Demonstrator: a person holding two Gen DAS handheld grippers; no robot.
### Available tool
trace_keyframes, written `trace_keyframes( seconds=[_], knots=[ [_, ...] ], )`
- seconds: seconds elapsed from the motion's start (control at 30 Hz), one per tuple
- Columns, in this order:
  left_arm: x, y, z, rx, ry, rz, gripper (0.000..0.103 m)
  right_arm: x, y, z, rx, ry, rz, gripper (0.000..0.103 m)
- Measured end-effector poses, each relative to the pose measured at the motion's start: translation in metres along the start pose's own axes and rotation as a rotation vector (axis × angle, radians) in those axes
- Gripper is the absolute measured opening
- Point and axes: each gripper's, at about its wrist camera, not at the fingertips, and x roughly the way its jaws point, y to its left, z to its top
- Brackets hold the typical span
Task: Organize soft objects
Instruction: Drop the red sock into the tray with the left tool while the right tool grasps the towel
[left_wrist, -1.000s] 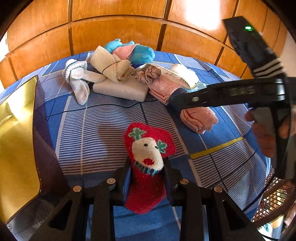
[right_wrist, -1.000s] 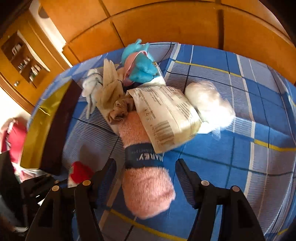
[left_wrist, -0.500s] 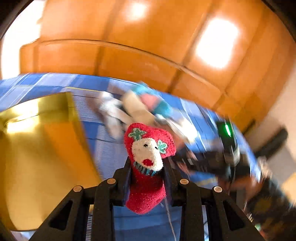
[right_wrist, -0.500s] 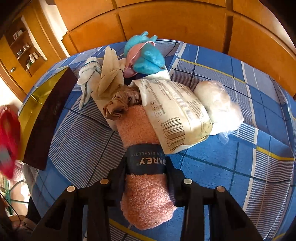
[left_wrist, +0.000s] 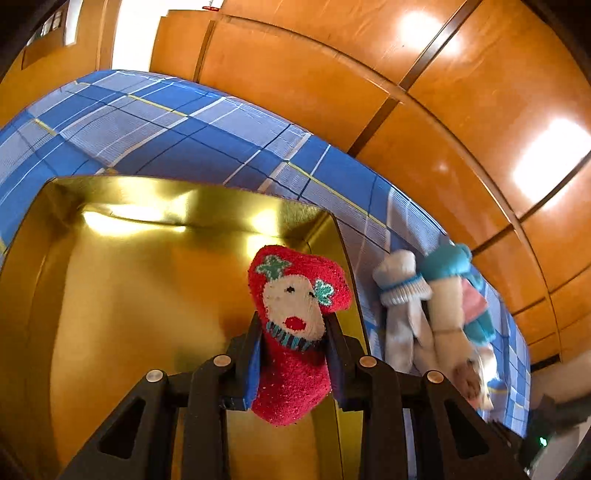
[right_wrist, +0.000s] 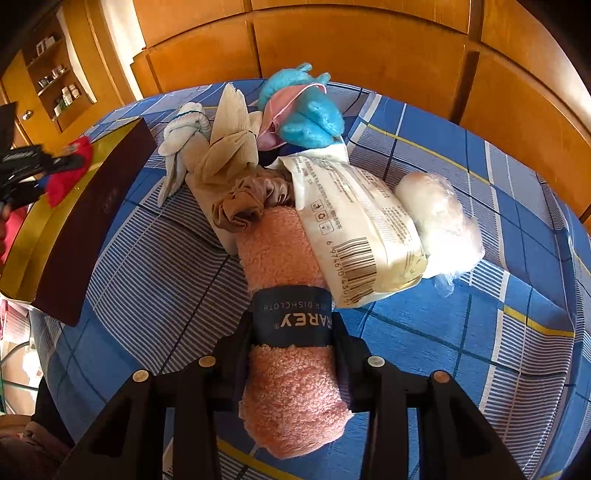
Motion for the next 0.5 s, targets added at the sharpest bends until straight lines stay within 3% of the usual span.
trace_keyframes(
  seconds=[0.23,0.37,0.43,0.5],
  knots=[
    [0.042,-0.004,0.023,0.010,0.031,0.016,0.036,0.000,-0.002,-0.001,0.001,0.001,0.008,0.040],
    [0.047,-0.005,0.021,0.041,0.019,0.073,0.048,0.000,-0.005,-0.001,0.015,-0.001,0.015,0.040],
    [0.041,-0.003,0.018,0.051,0.002,0.084,0.064,0.000,-0.003,-0.001,0.008,-0.001,0.007,0.041],
    [0.038,-0.001,0.016,0.055,-0.006,0.083,0.065,0.000,-0.002,0.000,0.007,-0.003,0.000,0.042]
  ],
)
